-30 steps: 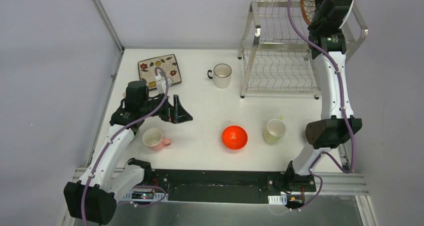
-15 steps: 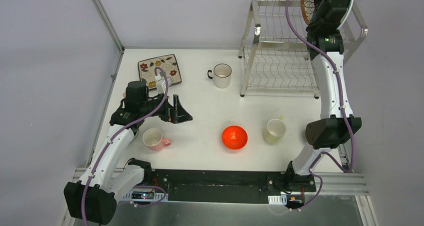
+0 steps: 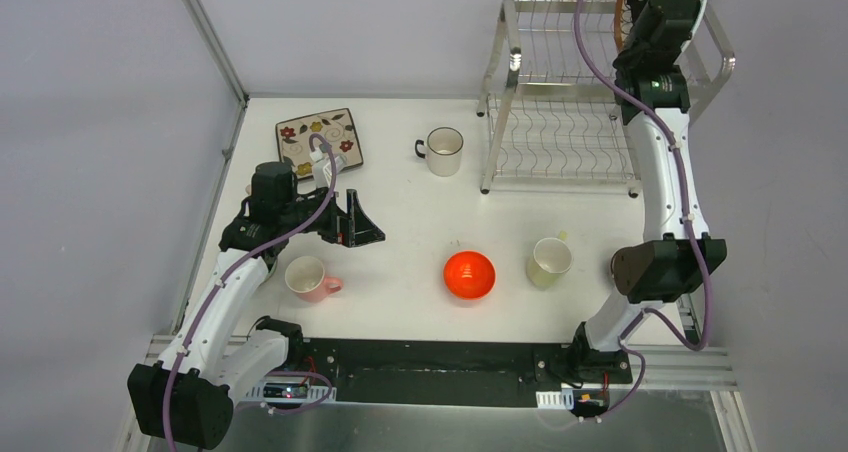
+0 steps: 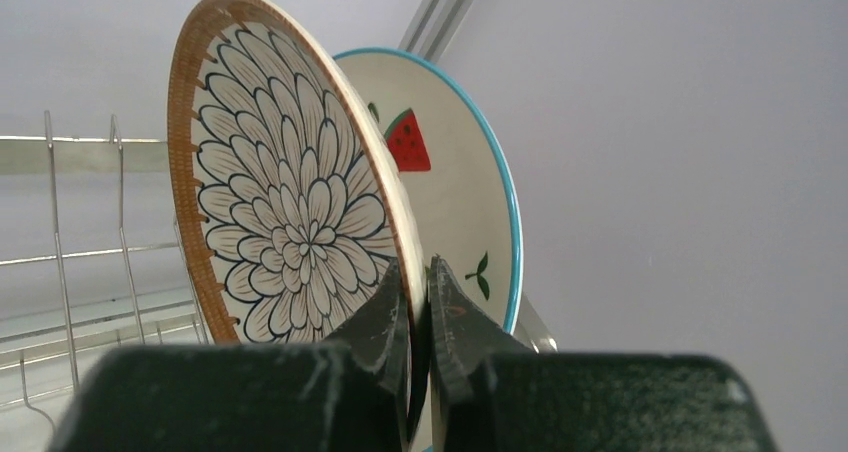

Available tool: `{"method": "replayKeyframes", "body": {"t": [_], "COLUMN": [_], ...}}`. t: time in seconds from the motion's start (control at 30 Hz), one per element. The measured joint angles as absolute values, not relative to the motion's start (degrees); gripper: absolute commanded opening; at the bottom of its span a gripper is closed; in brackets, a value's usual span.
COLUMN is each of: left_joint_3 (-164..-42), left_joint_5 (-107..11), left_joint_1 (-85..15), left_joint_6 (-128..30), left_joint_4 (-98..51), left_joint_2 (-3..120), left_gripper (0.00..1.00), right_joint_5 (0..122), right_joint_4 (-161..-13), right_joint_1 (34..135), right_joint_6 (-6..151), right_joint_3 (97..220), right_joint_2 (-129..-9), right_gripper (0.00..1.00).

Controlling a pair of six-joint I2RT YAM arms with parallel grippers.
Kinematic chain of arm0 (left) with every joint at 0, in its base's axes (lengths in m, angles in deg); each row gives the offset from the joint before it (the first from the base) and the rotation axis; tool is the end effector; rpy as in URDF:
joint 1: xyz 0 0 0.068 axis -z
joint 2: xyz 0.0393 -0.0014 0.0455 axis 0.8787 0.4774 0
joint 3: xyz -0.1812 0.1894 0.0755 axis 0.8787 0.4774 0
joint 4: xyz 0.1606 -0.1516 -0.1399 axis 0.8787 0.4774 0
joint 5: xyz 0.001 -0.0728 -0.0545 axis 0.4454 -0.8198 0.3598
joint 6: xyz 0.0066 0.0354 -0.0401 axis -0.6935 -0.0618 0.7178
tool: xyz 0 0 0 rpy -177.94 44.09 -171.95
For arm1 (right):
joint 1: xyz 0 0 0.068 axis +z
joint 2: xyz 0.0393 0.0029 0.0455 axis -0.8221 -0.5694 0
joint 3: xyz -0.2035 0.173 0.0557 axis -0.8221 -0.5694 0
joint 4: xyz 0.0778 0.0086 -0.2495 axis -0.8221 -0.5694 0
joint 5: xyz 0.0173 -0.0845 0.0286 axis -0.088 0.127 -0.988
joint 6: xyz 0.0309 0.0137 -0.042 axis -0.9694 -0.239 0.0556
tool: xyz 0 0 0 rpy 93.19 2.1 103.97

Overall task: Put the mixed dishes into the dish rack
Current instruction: Insert the plate into the dish rack.

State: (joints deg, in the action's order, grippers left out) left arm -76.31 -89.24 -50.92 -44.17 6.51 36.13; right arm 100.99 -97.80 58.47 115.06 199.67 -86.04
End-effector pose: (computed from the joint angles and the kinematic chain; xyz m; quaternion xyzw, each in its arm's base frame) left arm 0.1820 -0.0615 0.2961 0.1482 0.8156 -0.4603 0.3176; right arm 0.3752 0.0021 0.5215 -0.0156 0.6697 -0.3760 0.6402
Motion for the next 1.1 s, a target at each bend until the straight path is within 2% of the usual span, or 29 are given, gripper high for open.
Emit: {"method": "replayKeyframes", "body": {"t": [0.3,1.1], "left_joint_3": [-76.31,-76.31], "left_joint_5": [-89.22,-89.2], "left_joint_1": [-50.22,-50.22], "left_joint_6": [-44.19,-44.3], "left_joint_4": [6.6,6.64], "left_joint_2": [36.13,36.26], "left_gripper": [0.99,0.99], "right_joint_5": [101.62,107.57], "right_joint_4": [-94.76,-92.27], "right_joint_1": [58.65,59.46], "right_joint_6": [113.55,109.75], "right_joint_3": [195.58,193.79], "right_joint_2": [-84.44,-84.31], "right_gripper": [0.0,0.0]}}
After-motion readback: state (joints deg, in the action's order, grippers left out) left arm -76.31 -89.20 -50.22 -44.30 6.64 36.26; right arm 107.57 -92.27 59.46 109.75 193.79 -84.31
